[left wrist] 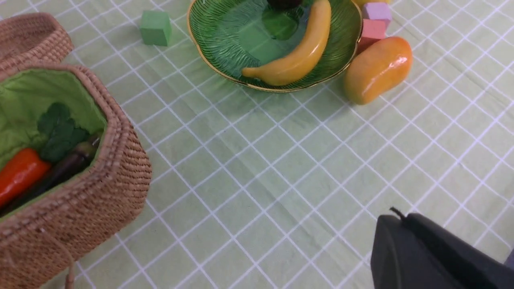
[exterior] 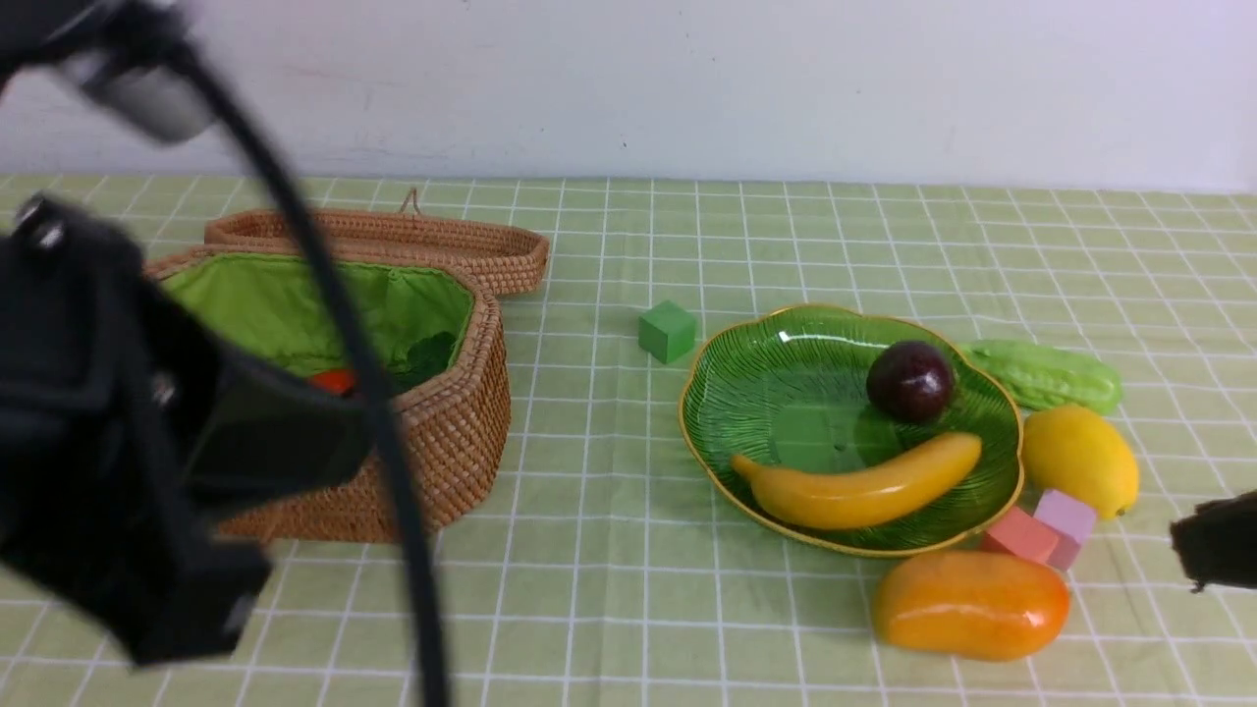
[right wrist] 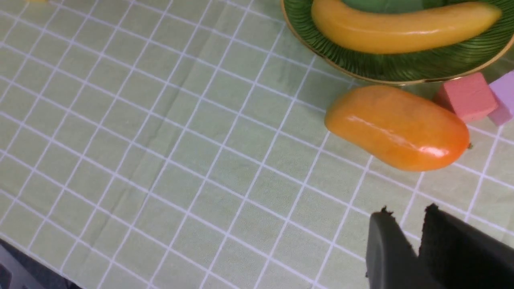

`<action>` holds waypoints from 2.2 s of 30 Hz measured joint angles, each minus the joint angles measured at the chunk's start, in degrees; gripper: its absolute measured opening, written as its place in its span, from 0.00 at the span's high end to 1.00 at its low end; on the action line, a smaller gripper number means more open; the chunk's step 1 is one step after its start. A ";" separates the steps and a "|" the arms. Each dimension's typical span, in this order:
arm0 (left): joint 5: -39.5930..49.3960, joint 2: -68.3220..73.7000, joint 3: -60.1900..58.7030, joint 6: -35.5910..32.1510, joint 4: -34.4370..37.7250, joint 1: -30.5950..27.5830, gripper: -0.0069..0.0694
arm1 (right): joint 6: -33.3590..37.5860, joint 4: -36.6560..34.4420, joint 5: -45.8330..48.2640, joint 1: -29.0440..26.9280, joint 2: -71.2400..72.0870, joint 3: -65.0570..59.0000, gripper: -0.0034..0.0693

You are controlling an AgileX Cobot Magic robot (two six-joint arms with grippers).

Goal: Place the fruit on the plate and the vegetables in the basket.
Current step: Use the right arm to grab a mango and put it into the right plate

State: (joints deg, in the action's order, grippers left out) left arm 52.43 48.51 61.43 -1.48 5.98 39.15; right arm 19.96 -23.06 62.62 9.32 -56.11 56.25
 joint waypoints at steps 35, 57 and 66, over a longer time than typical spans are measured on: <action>-11.85 -10.70 -8.84 -1.54 3.81 0.00 0.93 | 29.63 24.49 -13.55 9.73 -42.94 7.29 0.11; -11.85 -10.70 -8.84 -1.71 3.81 0.00 0.93 | 28.67 16.53 -12.19 9.73 -43.97 5.35 0.12; -11.90 -10.70 -8.84 -1.75 3.81 0.00 0.93 | 26.50 16.50 -12.95 9.96 -48.48 5.09 0.16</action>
State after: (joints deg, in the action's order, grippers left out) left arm 40.53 37.81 52.58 -3.23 9.79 39.15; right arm 46.45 -6.56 49.67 19.28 -104.60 61.34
